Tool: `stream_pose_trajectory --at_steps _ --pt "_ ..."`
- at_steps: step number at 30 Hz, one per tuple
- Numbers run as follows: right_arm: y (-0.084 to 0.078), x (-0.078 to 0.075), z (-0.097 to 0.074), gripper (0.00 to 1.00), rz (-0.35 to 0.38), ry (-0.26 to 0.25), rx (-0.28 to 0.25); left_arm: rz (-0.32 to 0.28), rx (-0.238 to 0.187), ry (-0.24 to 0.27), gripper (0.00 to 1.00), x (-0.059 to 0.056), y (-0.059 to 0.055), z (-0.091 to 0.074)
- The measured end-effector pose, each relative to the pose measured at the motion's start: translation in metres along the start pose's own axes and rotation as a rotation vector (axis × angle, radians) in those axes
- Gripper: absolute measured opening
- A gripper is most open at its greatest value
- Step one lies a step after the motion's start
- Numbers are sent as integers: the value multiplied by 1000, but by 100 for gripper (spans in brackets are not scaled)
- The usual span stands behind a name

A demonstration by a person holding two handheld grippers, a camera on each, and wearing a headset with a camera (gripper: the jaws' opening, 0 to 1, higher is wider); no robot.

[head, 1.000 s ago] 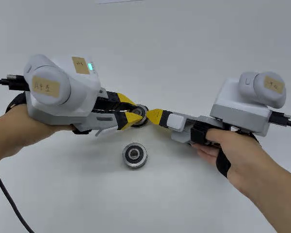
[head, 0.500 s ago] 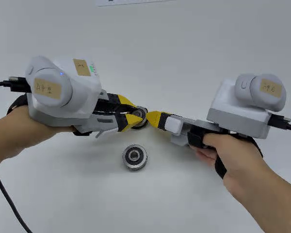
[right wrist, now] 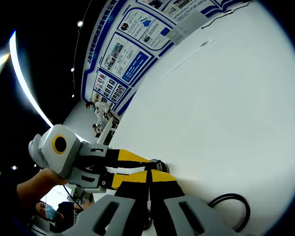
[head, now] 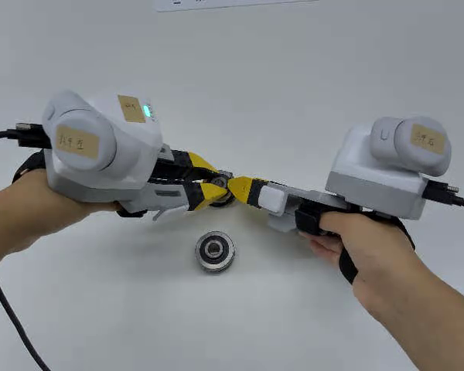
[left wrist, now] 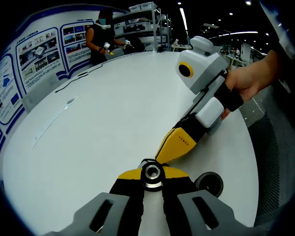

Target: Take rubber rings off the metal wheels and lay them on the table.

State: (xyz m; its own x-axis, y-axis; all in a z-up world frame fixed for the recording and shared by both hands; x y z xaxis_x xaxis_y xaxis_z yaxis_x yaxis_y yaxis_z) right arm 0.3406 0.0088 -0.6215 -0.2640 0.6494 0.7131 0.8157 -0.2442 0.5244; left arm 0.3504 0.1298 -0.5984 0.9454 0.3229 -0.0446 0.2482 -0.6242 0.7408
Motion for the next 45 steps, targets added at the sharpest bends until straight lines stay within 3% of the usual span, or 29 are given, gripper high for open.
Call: stream_pose_trajectory --at_steps 31,40,45 --pt "0 7 -7 1 21 16 6 13 8 14 13 -2 1 0" --pt "-2 8 -8 1 90 19 9 -14 -17 47 13 -4 -2 -1" --pt "-1 7 -7 1 106 7 5 -17 -6 51 14 -4 0 -1"
Point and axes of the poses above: the centre of the closed fingertips' face, and the gripper's own axes: z roughly forward along the fingers, x roughly to its left, y roughly out of its top, the point moved 8 cm from there along -z, roughly backward along the fingers, and after that the axes turned 8 degrees about -y, right-handed, at the moved point
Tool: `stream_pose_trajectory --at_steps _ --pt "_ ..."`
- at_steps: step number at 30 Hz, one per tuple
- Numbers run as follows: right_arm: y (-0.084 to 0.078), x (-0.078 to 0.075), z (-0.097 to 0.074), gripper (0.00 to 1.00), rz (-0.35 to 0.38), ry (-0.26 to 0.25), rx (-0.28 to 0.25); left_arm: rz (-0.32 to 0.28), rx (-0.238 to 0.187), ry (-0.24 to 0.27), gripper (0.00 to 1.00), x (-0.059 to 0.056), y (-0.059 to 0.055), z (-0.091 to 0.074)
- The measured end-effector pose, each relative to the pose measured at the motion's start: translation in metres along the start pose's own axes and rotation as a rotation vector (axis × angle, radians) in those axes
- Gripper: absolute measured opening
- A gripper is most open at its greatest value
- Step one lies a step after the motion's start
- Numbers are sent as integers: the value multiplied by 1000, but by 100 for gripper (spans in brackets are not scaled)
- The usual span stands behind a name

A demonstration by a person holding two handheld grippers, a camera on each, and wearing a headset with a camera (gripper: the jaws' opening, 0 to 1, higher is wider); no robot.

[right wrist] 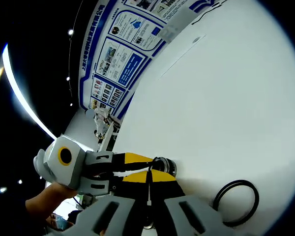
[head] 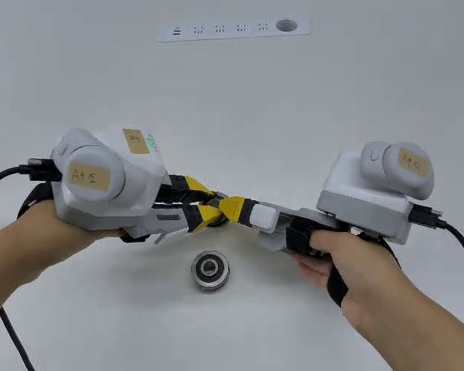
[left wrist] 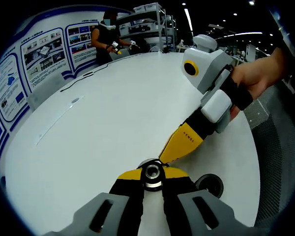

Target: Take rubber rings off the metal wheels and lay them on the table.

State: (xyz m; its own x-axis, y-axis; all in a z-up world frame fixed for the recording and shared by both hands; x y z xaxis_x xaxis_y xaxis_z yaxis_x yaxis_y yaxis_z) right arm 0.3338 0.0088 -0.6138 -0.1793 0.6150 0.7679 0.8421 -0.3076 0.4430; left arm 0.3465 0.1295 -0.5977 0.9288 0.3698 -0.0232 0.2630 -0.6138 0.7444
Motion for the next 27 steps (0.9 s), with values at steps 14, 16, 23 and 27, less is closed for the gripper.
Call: stream_pose_trajectory --at_steps 14,16,23,27 --pt "1 3 2 1 5 1 -9 26 55 26 19 2 5 -9" --pt "1 4 2 1 3 3 -10 26 53 31 20 2 5 -13" --pt "1 8 3 1 4 12 -10 9 45 59 22 -1 1 -27" --pt "5 12 0 1 24 35 -36 0 44 71 22 -3 -1 -31"
Point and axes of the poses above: the centre of the closed fingertips' face, and the gripper's own axes: z roughly forward along the fingers, x roughly to its left, y roughly out of its top, the point moved 8 cm from there along -z, roughly backward along the fingers, and after that the axes turned 8 degrees about -y, right-handed, at the moved point
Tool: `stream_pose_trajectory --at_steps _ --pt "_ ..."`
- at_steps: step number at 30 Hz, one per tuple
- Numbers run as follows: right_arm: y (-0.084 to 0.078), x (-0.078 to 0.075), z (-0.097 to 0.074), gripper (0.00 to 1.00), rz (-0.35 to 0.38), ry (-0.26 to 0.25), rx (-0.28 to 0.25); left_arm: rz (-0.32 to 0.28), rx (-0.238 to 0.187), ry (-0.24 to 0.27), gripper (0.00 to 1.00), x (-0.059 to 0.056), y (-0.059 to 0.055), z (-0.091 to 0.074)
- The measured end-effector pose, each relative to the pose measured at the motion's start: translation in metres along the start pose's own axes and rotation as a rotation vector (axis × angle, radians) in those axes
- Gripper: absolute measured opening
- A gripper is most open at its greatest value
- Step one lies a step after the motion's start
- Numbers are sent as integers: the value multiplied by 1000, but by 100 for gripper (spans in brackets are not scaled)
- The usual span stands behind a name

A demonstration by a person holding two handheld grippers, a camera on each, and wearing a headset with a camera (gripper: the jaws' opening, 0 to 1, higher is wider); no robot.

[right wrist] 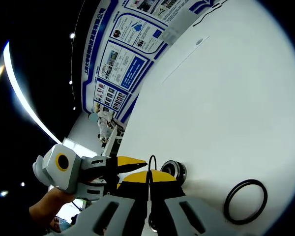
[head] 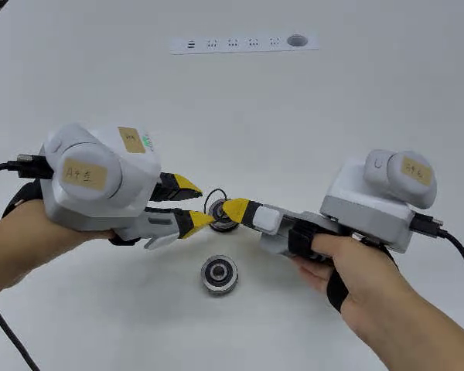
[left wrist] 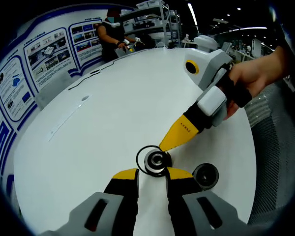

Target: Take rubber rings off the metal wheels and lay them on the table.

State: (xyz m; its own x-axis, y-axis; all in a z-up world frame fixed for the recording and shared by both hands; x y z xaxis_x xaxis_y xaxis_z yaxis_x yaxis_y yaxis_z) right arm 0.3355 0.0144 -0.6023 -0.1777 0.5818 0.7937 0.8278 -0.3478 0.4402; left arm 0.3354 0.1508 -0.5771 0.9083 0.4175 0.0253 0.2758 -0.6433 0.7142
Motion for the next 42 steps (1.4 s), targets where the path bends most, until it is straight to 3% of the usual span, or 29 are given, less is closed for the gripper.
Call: stream_pose_trajectory --at_steps 9,15,20,31,35,42 --pt "18 -11 -30 1 34 -28 -64 -20 -37 14 23 -1 6 -1" --pt "16 -43 -56 1 98 -96 -92 -14 -52 7 23 -5 11 0" --pt "8 -57 -73 1 131 -135 -97 -25 -73 9 22 -7 13 -3" --pt "-11 -66 -88 2 179 -179 -71 -37 -89 14 23 -9 12 -7" --pt "-11 -70 -93 2 216 -199 -84 -38 -90 18 23 -9 12 -9" --pt "-13 -74 -97 2 199 -252 -79 -37 -90 21 22 -9 12 -10"
Point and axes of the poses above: the centre of the closed fingertips' face, and the gripper's own axes: z roughly forward along the fingers, x roughly to its left, y roughly out of its top, the point moved 8 cm from there along -z, roughly backward along the fingers, and after that the axes turned 8 degrees about -y, right-handed, at the moved point
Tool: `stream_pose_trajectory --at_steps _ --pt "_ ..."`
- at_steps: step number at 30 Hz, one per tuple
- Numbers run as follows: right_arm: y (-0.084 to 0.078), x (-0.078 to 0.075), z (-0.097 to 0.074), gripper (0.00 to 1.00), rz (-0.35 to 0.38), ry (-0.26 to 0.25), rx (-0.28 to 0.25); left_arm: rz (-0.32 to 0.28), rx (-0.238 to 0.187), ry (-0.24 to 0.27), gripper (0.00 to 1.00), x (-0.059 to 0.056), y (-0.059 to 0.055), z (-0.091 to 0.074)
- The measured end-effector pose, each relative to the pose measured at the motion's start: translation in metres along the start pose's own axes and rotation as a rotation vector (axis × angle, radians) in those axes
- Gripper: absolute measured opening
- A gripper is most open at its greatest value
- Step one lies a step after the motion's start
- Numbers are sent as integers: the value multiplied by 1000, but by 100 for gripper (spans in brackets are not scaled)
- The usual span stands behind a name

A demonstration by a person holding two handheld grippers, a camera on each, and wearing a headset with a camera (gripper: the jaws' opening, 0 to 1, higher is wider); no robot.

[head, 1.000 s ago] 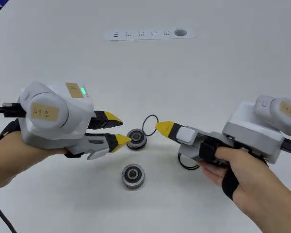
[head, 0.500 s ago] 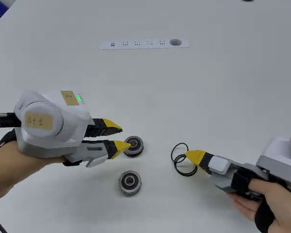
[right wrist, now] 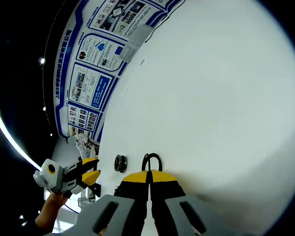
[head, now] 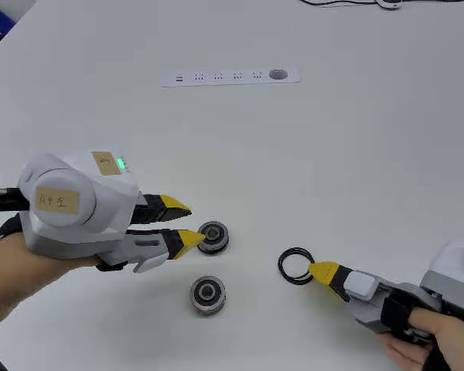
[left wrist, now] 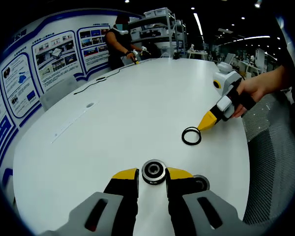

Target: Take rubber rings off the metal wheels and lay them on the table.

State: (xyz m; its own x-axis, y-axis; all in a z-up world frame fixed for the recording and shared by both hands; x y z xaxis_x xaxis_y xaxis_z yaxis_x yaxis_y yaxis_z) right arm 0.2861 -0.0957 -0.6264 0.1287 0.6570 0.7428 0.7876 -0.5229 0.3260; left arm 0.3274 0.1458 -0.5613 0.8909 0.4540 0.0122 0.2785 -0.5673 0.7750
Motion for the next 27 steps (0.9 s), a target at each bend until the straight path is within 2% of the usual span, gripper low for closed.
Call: stream_pose_trajectory --at_steps 10,15,18,22,24,27 --pt "3 -2 -8 6 -62 -54 -31 9 0 -7 23 0 3 2" --pt "11 -1 -14 8 -79 -40 -81 15 10 -15 23 1 2 5" --pt "19 5 -13 11 -121 10 -130 17 17 -20 23 3 2 8" --pt "22 15 -10 16 -156 62 -135 19 24 -30 22 4 3 13" --pt "22 23 -7 19 -182 109 -139 20 30 -37 22 4 3 17" --pt "21 32 -2 23 -204 150 -122 21 38 -49 22 5 2 22"
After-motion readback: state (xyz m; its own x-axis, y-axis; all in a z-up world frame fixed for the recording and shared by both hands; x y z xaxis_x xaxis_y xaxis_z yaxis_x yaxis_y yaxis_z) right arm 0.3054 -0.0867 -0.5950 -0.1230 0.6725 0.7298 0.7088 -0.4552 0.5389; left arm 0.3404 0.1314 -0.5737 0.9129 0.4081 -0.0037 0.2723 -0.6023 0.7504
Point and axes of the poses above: the centre of the closed fingertips' face, and the gripper's own axes: z roughly forward along the fingers, x roughly to its left, y roughly out of its top, the point moved 8 cm from there along -z, roughly backward along the fingers, and after that the axes turned 8 degrees about -y, right-handed, at the moved point
